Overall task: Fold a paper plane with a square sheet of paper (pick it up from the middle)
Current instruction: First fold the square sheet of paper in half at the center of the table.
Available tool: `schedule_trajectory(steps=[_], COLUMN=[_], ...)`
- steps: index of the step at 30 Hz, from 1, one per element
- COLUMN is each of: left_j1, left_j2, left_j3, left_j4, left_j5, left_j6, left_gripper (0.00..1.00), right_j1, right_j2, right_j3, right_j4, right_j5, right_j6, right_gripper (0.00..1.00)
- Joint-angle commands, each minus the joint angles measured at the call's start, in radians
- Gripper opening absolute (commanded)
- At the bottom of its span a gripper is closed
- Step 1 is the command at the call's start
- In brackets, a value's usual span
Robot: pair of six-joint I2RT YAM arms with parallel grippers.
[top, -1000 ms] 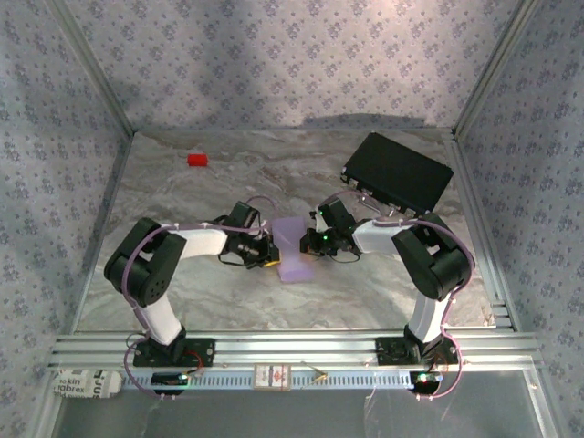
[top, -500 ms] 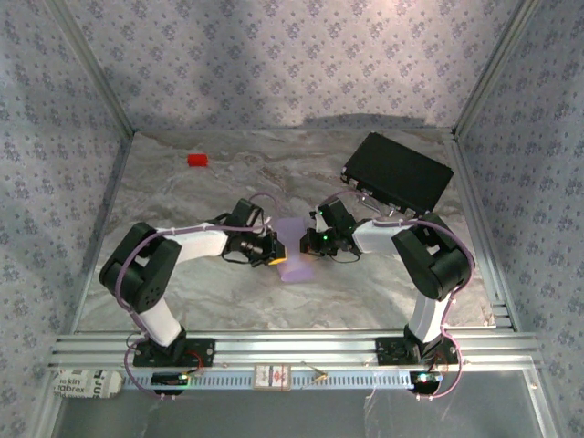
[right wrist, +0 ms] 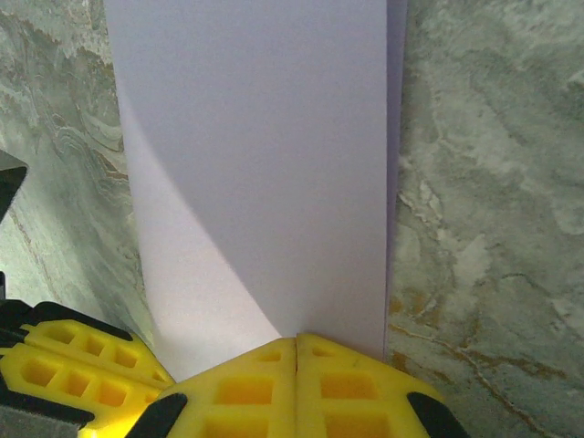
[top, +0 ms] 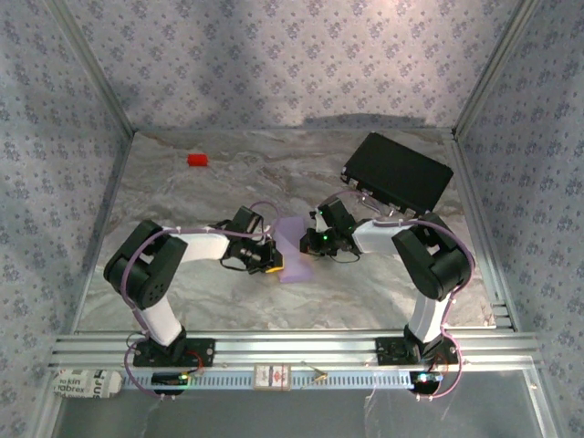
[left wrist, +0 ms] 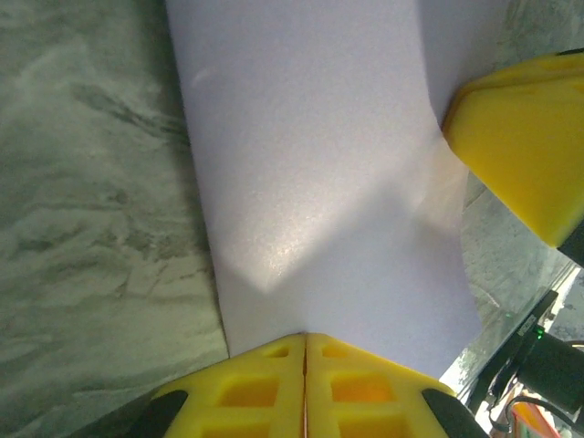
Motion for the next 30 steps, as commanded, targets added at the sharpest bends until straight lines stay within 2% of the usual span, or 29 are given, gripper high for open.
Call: schedule_trajectory(steps=[1,8,16,24,30], left_j1=[-0.008,-0.025,-0.045,-0.048,-0.065], left_j2=[-0.043,-0.126,-0.070,-0.023,-0.049], left_j3=[-0.020,0.033,-0.011,-0.090,-0.068], left_j4=[-0.118,-0.104,0.055,0.041,-0.079], left_j5=[-0.063,-0.035,0.028,-0.015,-0.099], left_j6=[0.023,-0.030,-0.114,-0.083,-0.020], left_gripper=[0.08,0.10,0.11,0.10,0.10], right_j1=[0.006,0.008,0.009,0.008,0.010], right_j2=[0.014,0.010,0.011,0.013,0.014], right_j3=[-0.040,-0.044,-0.044,-0.049,-0.045], right_j4=[-0.128,-0.124,-0.124,-0.123,-0.122], right_j5=[0.063,0.068,0.067,0.068,0.069], right_j6=[0.014,0.016,0.017,0.017,0.022], right_gripper=[0.00,0.00,0.00,0.00,0.00])
